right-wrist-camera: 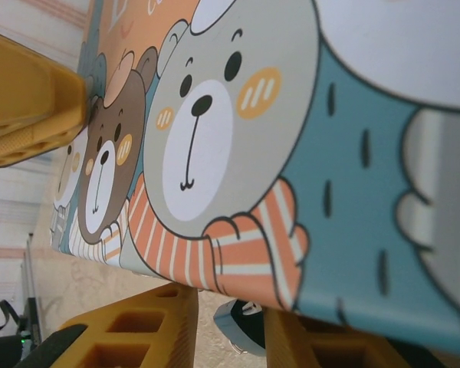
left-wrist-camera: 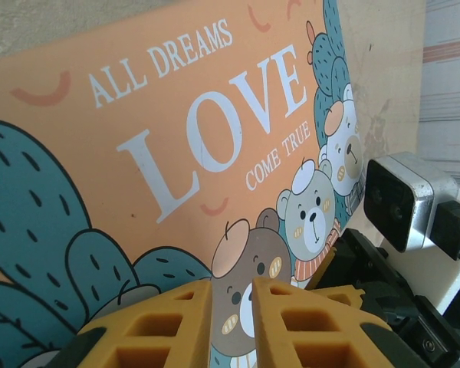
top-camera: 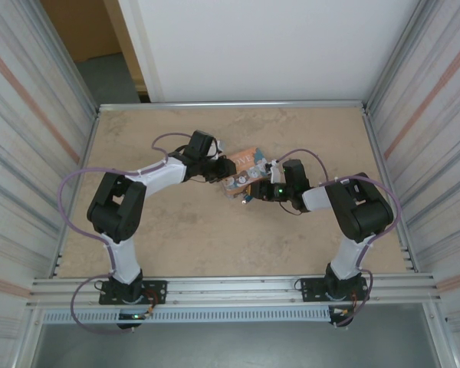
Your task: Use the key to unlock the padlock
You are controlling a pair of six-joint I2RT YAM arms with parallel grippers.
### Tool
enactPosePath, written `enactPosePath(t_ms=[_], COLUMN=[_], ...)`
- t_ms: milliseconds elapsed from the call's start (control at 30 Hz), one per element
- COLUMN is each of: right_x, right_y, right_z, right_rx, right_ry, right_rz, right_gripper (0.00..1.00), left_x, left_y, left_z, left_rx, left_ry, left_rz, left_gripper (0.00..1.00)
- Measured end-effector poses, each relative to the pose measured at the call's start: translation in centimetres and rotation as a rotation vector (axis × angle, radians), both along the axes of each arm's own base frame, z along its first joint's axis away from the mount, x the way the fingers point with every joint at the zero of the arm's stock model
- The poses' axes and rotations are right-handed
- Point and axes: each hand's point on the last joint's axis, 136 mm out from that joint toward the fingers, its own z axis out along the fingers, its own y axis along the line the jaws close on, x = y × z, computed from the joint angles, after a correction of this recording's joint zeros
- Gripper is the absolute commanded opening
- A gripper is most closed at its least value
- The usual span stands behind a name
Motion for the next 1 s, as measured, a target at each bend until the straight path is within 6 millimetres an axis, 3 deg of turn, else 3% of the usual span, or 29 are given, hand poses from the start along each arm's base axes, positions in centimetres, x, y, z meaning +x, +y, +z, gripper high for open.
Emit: enactPosePath(t_ms=[633, 1000], right_x=[0.1, 0.3], right_y=[-0.5, -1.2], right_z=[-0.2, -0.2], right_rx=[-0.010, 0.002], right_ry=[0.019, 0.053], right_rz=[-0.012, -0.097], right_gripper=[0.01, 0.00], left_x=[0.3, 0.1], left_y=[0.3, 0.3], left_z=[0.0, 0.0], left_rx=[0.005, 0.005], left_ry=[-0.004, -0.021], left_rz=[0.011, 0.013], left_gripper=[0.21, 0.21])
